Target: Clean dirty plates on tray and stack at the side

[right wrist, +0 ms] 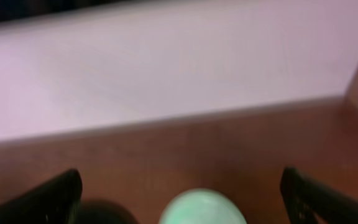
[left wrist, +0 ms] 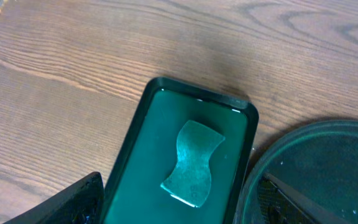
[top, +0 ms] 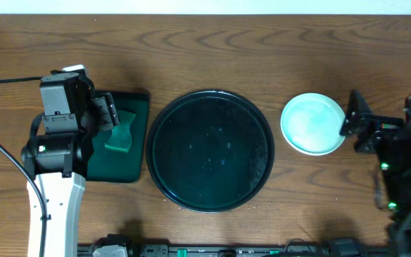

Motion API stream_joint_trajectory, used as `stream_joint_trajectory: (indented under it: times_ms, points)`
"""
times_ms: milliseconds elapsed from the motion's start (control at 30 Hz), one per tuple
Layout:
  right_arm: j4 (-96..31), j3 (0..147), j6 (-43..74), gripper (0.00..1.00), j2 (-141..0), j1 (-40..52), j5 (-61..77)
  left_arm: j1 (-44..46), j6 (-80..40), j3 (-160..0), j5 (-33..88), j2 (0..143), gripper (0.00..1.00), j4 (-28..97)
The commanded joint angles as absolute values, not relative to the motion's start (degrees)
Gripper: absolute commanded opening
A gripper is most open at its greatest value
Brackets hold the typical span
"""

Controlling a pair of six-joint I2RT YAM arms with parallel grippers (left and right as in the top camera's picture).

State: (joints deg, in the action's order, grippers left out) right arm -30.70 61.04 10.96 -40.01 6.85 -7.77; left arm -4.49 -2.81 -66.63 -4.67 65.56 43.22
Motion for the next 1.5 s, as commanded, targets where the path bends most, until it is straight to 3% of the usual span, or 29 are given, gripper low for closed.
stream_joint_trajectory:
  times_ms: [0, 200, 467, 1467]
  points:
    - [-20.2, 44.8, 6.7, 0.99, -29.5, 6.2, -6.6, -4.8, -3.3, -67.0, -5.0, 65.5, 0.79, 43.3]
    - [-4.6, 20.0, -1.8, 0.99, -12.4, 1.6, 6.6, -4.8, -3.3, -67.0, -5.0, 65.5, 0.79, 43.3]
    - [-3.0, 5.9, -1.8, 0.99, -0.3, -1.4, 11.2, -4.8, -3.3, -67.0, -5.0, 65.5, 0.79, 43.3]
    - [-3.4, 0.3, -1.8, 0.99, -0.3, -1.4, 9.7, -4.8, -3.3, -67.0, -5.0, 65.5, 0.79, 43.3]
